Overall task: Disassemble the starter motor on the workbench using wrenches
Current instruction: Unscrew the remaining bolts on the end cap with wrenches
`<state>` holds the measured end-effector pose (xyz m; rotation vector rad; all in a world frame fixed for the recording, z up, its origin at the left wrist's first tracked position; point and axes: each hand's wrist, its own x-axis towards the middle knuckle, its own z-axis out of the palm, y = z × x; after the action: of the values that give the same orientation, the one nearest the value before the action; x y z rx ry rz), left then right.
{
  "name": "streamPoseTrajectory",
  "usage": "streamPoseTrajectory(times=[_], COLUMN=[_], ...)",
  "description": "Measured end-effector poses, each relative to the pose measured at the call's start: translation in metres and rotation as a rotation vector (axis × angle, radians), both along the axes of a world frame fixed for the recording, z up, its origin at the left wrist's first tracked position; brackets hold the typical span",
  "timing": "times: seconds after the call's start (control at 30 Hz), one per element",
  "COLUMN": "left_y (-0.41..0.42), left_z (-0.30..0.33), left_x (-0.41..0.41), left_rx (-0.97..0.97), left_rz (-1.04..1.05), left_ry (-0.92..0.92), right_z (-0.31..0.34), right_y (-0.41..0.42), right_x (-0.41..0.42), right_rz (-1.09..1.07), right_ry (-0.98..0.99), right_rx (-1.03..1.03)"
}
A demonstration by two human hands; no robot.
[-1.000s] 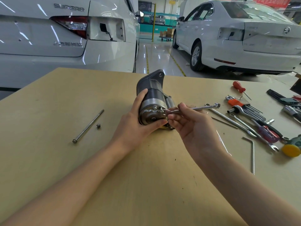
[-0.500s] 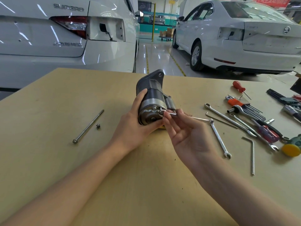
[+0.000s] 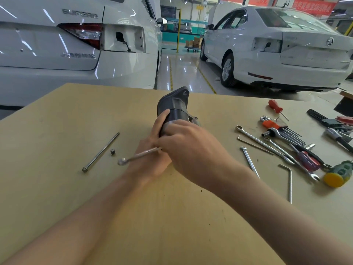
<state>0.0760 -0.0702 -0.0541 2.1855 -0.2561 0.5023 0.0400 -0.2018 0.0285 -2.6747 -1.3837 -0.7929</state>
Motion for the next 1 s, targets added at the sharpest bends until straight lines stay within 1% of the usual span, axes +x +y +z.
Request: streamPoseTrajectory(times=[0.03,0.07,0.1,0.17,0.23,0.3,0.33,0.4,0.43,0.5,0.57,0.63,0.7,0.8,1.0], left_y=[-0.001,-0.003,-0.005,-0.006,-0.005,-0.006,-0.006,-0.008,-0.008,-0.007,-0.006,-0.006,-0.006,-0.007,-0.008], left_z=[0.002,0.003,0.005,0.008,0.010,0.011,0.012,0.014,0.014,0.014,0.014,0.014,0.014,0.015,0.016], left_x=[-0.001,-0.002,-0.004,-0.005,-0.007,-0.008,-0.008,-0.009,-0.010,-0.011,-0.011,-0.011,-0.012,-0.012,-0.012], left_rx=[0.016,0.021,0.012,-0.115,-0.206,-0.204,-0.193,-0.185,-0.188,-0.188,-0.190,-0.187,-0.189,-0.200,-0.215], left_rz=[0.011,0.005,-0.011,-0.040,-0.047,-0.042,-0.037,-0.033,-0.035,-0.039,-0.045,-0.050,-0.052,-0.063,-0.070], left_ry=[-0.009,-0.029,-0.047,-0.034,-0.021,-0.009,-0.008,-0.004,-0.002,-0.009,-0.014,-0.021,-0.026,-0.027,-0.022], right_z=[0.002,0.003,0.003,-0.003,-0.010,-0.015,-0.016,-0.018,-0.019,-0.021,-0.025,-0.028,-0.029,-0.030,-0.032], right_y=[0.001,-0.001,-0.005,-0.021,-0.039,-0.057,-0.064,-0.070,-0.068,-0.059,-0.049,-0.042,-0.037,-0.034,-0.032], right_x=[0.000,-0.002,-0.003,-0.002,0.003,0.012,0.016,0.021,0.022,0.020,0.014,0.009,0.006,0.007,0.007], right_rz=[0.056,0.111,0.149,0.180,0.077,-0.068,-0.131,-0.175,-0.142,-0.027,0.075,0.125,0.134,0.154,0.178], right_ry=[-0.008,0.037,0.128,0.291,0.486,0.741,0.875,1.061,1.129,1.268,1.395,1.476,1.509,1.522,1.462], right_rx=[-0.007,0.088,0.265,0.786,1.246,1.613,1.765,1.962,2.012,2.034,1.968,1.891,1.875,1.906,1.923])
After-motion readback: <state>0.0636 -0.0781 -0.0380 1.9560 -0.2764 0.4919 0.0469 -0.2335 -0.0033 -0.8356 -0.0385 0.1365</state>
